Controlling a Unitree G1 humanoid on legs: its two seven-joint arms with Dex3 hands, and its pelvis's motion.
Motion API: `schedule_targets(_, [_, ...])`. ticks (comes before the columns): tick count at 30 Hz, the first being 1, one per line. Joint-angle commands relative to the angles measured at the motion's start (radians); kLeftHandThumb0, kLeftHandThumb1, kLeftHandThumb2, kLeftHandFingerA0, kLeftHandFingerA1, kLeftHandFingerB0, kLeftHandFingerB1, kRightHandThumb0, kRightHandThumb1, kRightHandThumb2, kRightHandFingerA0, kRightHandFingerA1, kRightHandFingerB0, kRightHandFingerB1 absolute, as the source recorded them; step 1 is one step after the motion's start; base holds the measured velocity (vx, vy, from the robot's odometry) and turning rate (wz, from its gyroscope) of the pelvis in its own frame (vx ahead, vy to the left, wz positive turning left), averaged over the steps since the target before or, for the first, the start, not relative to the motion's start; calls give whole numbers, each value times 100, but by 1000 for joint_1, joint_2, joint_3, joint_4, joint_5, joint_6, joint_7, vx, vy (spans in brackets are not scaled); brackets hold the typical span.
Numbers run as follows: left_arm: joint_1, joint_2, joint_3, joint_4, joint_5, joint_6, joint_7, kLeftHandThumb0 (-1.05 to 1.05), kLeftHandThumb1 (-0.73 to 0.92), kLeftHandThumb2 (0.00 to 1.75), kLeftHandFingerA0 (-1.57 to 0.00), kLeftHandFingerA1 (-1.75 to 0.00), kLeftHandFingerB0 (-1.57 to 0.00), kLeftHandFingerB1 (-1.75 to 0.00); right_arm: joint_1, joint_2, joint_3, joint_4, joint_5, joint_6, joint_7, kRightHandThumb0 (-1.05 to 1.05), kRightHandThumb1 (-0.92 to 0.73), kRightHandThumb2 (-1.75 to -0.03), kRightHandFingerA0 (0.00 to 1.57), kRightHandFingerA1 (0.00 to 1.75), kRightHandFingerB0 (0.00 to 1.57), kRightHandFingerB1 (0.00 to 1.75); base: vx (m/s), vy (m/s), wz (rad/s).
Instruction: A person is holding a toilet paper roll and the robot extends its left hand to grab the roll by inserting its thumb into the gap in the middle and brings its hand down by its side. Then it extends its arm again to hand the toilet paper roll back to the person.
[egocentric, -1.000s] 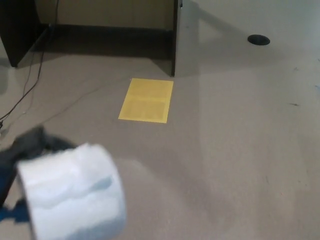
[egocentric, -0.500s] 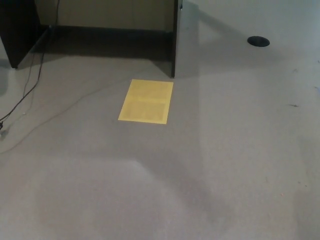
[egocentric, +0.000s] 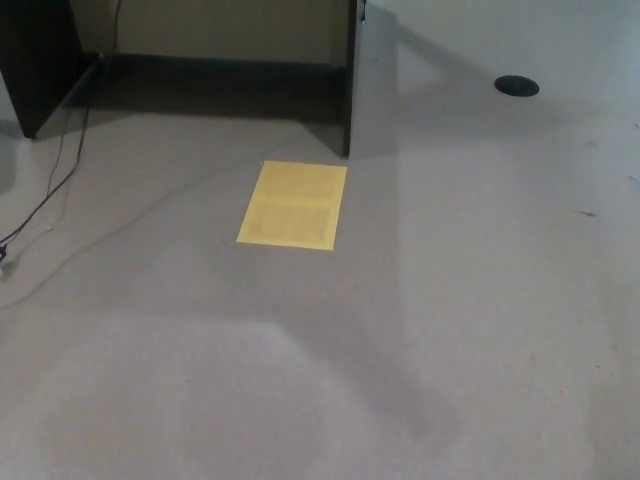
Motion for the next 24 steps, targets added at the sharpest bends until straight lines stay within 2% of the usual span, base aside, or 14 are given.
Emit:
schedule_targets(1, [-34,36,-25,85,44,-116,123,-12,80,63,-70,-134,-66,-126,-11,-12,-8,5,10,15,-4,-35,-58,-58,82,57,26,30,0,0,0])
schedule_targets(3, [-49,37,-38,107,50,-124,141,-12,81,64,-72,-138,-69,-126,-16,-13,-12,4,15,17,3,-35,-59,-58,83,61,26,30,0,0,0])
schedule_targets(8, [-49,28,-42,142,34,-177,177,-10,81,64,-74,-141,-71,-123,-14,-16,-4,5,8,18,2,-36,-58,-58,82,57,26,30,0,0,0])
schedule_targets(9, [-46,22,-4,117,-23,-244,142,-9,80,67,-74,-141,-72,-122,-9,-15,-1,4,5,5,-2,-36,-57,-57,81,58,27,30,0,0,0])
schedule_targets(12, [-39,31,42,22,-67,-278,109,-12,83,65,-79,-140,-71,-119,-5,-7,0,5,7,5,2,-35,-58,-58,81,59,27,30,0,0,0])
schedule_targets(13, [-38,36,55,-48,-72,-265,102,-12,83,66,-82,-142,-72,-119,-4,-8,1,5,6,4,2,-35,-58,-58,81,60,27,30,0,0,0])
schedule_targets(15, [-59,39,95,-277,-125,-257,61,-7,77,78,-89,-142,-75,-124,-5,-7,2,5,6,13,5,-34,-58,-58,81,59,27,30,0,0,0])
schedule_targets(17, [-72,45,102,-360,-144,-268,34,-4,78,78,-90,-142,-75,-123,-7,-6,-1,7,9,22,10,-33,-58,-58,81,56,26,30,0,0,0])
schedule_targets(19, [-145,61,100,-520,-207,-196,-47,-10,79,74,-90,-136,-75,-118,-22,-2,4,5,4,25,0,-33,-58,-58,82,55,27,30,0,0,0])
schedule_targets(20, [-170,59,93,-590,-220,-159,-69,-9,79,73,-89,-137,-75,-119,-18,-6,3,4,4,23,-2,-26,-42,-90,74,73,12,48,0,0,0])
schedule_targets(21, [-198,57,86,-640,-224,-131,-85,-4,82,76,-87,-139,-73,-120,-17,-7,1,3,6,21,-2,-26,-42,-90,73,73,13,48,0,0,0])
schedule_targets(22, [-229,58,78,-688,-229,-104,-100,-4,82,76,-87,-139,-73,-120,-19,-8,-1,3,8,20,0,-26,-42,-90,73,73,13,48,0,0,0])
schedule_targets(23, [-244,72,72,-746,-200,-93,-108,1,80,79,-84,-142,-70,-122,-4,-4,0,0,9,16,-1,-34,-59,-58,81,57,26,30,0,0,0])
schedule_targets(24, [-261,72,65,-793,-199,-63,-123,-1,79,76,-82,-145,-69,-125,3,-4,-2,0,11,14,1,-34,-59,-58,81,59,26,30,0,0,0])
